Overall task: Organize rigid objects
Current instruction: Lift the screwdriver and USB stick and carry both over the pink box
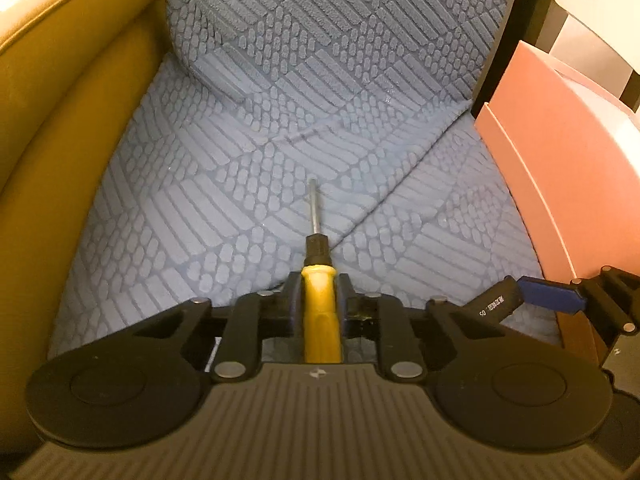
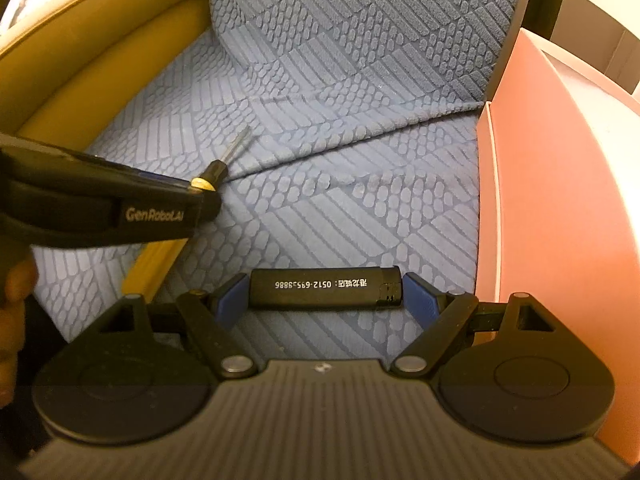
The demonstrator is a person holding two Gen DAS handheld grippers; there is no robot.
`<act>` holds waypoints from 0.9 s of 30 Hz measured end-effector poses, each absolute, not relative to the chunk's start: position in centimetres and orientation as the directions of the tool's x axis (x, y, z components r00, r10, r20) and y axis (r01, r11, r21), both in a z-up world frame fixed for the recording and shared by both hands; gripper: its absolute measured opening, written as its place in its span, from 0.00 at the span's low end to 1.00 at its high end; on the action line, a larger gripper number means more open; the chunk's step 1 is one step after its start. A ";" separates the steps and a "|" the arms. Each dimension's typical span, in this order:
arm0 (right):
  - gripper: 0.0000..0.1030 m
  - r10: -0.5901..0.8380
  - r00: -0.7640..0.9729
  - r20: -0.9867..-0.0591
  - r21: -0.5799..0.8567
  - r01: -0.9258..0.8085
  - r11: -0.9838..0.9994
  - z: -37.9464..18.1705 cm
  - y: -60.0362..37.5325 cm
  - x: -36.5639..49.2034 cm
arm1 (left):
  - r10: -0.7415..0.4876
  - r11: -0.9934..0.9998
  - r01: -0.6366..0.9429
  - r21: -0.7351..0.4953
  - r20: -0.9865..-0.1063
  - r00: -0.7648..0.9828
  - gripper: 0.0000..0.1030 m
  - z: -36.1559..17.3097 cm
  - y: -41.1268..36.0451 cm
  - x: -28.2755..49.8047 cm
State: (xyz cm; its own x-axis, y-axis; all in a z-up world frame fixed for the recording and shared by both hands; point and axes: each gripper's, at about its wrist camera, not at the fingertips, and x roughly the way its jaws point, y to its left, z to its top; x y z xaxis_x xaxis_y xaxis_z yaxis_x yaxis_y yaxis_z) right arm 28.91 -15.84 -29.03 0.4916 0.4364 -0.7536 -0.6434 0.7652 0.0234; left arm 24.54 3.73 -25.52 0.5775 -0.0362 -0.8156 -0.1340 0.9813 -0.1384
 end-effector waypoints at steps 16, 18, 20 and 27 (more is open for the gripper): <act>0.82 0.506 0.516 -0.691 0.080 -0.641 0.763 -24.0 -18.1 27.1 | -0.086 0.942 -0.198 -0.273 -0.763 0.641 0.19 -20.4 5.2 22.0; 0.82 0.525 0.516 -0.677 0.102 -0.640 0.761 -23.1 -19.0 26.6 | -0.090 0.936 -0.204 -0.288 -0.753 0.652 0.18 -19.4 4.9 21.3; 0.82 0.544 0.522 -0.658 0.123 -0.638 0.760 -22.1 -19.9 25.8 | -0.100 0.932 -0.202 -0.302 -0.748 0.657 0.18 -18.4 4.4 20.5; 0.82 0.549 0.553 -0.627 0.149 -0.607 0.781 -19.3 -23.5 24.7 | -0.096 0.936 -0.187 -0.298 -0.729 0.678 0.18 -14.6 2.5 18.2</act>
